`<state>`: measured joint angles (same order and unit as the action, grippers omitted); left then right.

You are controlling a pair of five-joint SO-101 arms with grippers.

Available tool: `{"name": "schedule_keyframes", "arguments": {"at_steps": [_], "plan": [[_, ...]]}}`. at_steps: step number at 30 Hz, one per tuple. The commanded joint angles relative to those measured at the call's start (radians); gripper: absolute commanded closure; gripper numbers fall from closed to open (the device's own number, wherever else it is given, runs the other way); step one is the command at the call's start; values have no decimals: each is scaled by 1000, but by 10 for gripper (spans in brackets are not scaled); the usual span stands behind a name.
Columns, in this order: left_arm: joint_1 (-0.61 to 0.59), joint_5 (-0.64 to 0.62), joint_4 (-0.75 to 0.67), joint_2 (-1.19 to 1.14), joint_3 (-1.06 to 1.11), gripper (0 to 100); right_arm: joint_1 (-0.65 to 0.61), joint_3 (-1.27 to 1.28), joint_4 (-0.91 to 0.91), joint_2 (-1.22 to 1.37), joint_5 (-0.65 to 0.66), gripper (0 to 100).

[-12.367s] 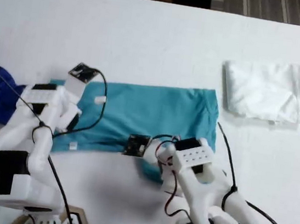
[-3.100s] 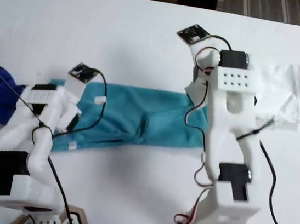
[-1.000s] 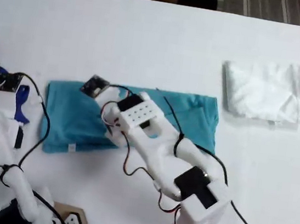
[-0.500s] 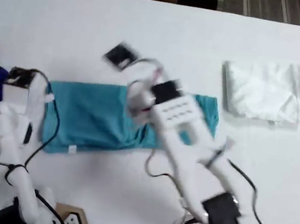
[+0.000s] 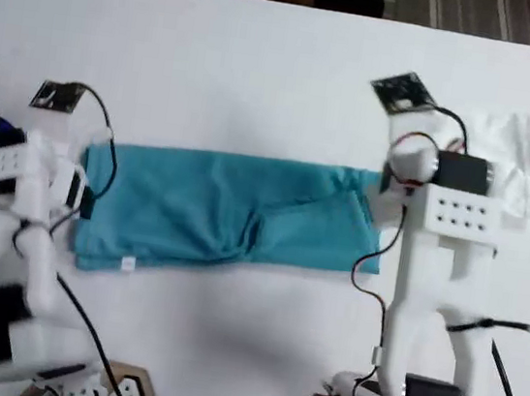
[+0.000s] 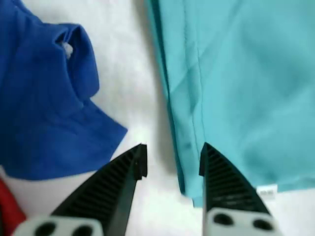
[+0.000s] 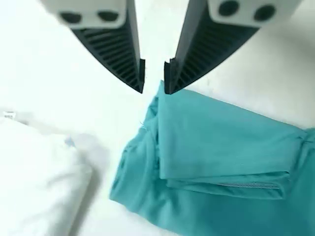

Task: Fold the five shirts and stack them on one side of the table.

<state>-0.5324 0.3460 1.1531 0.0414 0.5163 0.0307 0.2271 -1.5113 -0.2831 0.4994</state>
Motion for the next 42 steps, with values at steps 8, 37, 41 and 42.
{"name": "schedule_keyframes", "arguments": {"at_steps": [8,37,41,42], "plan": [[109,-106,0,-265,-114,801,56,110,15,-119,25,922],[17,-81,282,-451,-479,973,171,348,205,-130,25,980],[-31,-32,431,-451,-656,973,183,502,338,-130,25,966],[-37,-31,466,-451,-694,973,183,537,363,-130,25,966]]}}
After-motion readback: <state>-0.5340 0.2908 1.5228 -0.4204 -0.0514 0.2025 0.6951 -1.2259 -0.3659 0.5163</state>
